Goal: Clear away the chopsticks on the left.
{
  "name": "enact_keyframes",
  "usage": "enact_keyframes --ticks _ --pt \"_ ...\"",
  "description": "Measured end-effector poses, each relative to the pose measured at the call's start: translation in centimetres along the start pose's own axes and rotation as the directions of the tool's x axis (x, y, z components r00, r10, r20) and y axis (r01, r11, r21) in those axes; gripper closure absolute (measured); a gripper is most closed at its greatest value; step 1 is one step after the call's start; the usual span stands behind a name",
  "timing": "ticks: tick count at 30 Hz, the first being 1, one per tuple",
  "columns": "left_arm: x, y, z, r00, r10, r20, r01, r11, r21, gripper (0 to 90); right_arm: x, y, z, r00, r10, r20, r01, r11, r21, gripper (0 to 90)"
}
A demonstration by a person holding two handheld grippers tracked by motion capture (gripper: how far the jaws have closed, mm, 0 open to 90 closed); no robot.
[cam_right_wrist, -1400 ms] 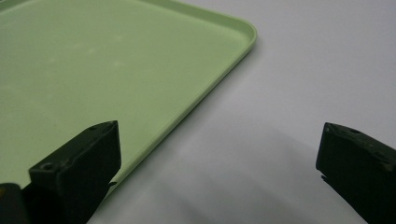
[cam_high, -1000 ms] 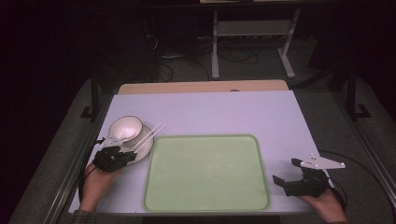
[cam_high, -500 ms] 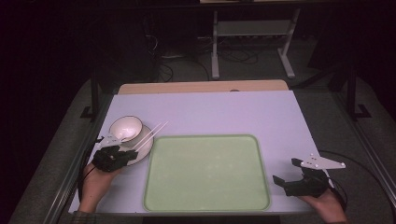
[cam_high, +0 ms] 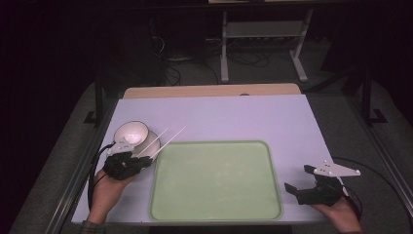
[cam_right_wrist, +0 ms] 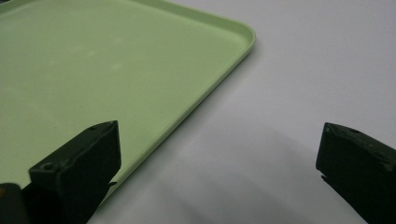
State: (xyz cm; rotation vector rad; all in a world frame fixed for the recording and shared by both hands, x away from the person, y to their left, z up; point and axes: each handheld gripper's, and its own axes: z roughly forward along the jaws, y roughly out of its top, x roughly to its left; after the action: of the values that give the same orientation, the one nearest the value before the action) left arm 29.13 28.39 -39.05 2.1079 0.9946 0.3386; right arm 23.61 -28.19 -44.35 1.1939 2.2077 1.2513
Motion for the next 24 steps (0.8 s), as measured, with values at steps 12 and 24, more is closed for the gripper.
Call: enact_keyframes --ticks 12,24 --pt "-2.3 0.9 1.5 0.9981 0.035 0.050 -0.036 0.9993 0.014 84.0 0.0 0.0 0.0 1.0000 -0.002 -0.001 0.002 1.000 0.000 0.0" --pt "-4.5 1.5 3.8 0.9920 0.065 0.108 -0.071 0.9964 0.046 84.0 0.0 0.0 0.0 1.0000 -0.004 -0.001 0.004 1.000 -0.001 0.0"
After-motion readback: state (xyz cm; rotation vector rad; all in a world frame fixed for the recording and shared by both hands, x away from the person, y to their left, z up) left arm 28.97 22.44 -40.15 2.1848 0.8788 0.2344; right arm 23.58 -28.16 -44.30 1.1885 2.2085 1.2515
